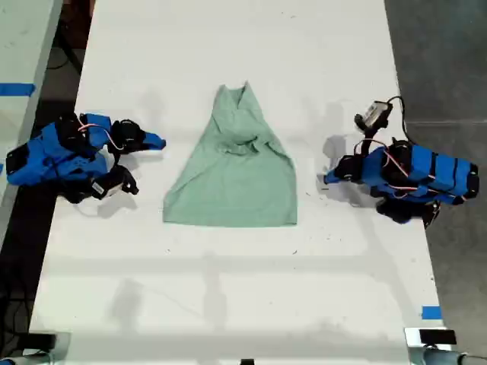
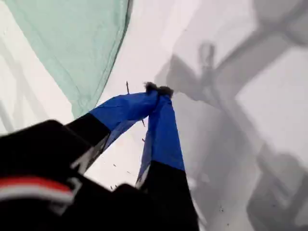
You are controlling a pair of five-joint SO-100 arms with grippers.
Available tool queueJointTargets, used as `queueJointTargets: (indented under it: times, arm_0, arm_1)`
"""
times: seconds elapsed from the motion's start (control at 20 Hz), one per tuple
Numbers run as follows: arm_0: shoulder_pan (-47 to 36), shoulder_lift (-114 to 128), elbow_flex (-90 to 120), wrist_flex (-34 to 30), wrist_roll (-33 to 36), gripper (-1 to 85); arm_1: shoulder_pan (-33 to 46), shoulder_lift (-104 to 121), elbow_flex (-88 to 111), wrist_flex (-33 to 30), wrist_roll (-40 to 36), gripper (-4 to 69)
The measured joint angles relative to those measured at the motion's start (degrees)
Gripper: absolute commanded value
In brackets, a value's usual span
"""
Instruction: Fold t shirt
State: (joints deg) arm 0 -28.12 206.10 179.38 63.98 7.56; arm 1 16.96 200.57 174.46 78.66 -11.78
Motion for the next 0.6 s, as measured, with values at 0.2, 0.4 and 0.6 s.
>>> queueJointTargets:
  times: [0.2, 0.4, 0.6]
  arm_0:
    - [0.4, 0.0, 0.2, 0.0, 0.0, 0.0]
    - [0.4, 0.0, 0.2, 0.0, 0.0, 0.0]
    - [0.4, 0.0, 0.2, 0.0, 0.0, 0.0]
  arm_1:
    - [-1.3, 0.0, 0.0, 0.1, 9.8, -2.0]
    - [-0.8, 0.1, -0.4, 0.9, 12.1, -2.1]
    - [-2.7, -13.8, -14.0, 0.4, 13.4, -2.1]
